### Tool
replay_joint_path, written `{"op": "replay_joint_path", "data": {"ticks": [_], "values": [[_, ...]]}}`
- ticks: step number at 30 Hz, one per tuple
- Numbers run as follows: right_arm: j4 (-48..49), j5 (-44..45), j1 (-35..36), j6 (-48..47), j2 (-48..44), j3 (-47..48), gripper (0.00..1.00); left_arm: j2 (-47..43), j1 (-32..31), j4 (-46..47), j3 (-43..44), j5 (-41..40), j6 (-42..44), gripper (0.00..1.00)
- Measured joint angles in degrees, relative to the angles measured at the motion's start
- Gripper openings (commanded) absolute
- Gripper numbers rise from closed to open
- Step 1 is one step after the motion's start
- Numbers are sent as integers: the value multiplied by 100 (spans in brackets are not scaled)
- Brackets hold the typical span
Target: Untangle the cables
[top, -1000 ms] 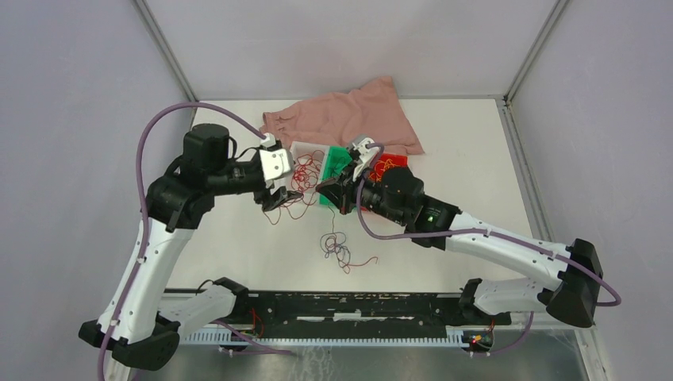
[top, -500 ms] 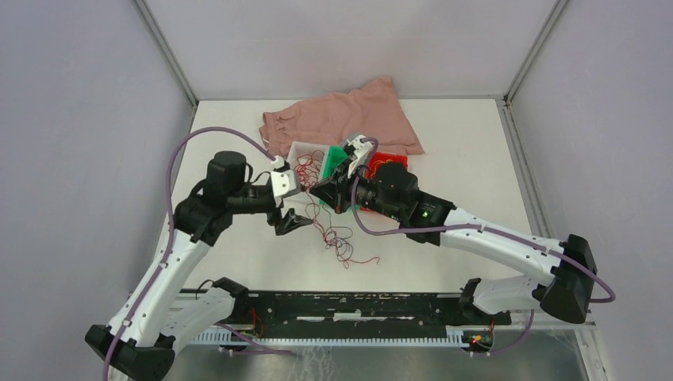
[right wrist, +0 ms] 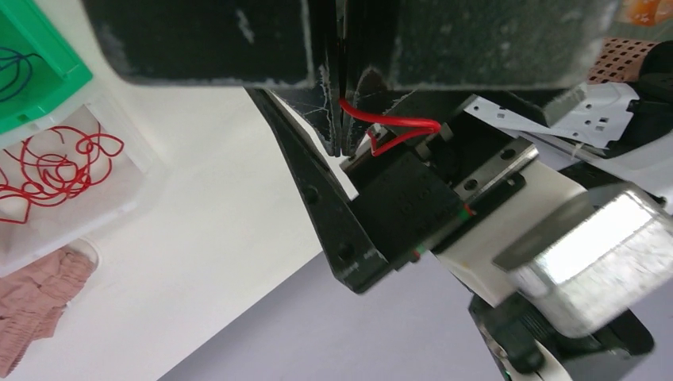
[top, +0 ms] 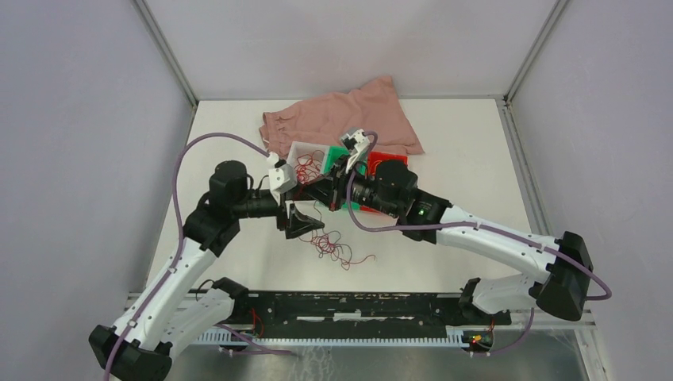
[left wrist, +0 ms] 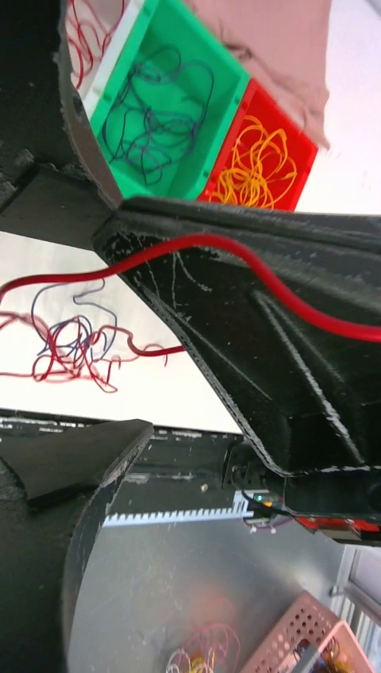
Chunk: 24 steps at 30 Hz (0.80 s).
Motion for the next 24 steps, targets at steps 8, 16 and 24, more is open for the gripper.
{"op": "replay_joint_path", "data": {"ticks": [8,16,24], "values": [[297,-140,2,398,155,94,1,-17,-33,610,-297,98,-688,25],[348,-227,-35,584,142,168,65,-81,22,813,-289,-72,-986,3],[205,-422,-289,455,-772,-409,80,-55,-33,697,289,-149,-1010,3]]}}
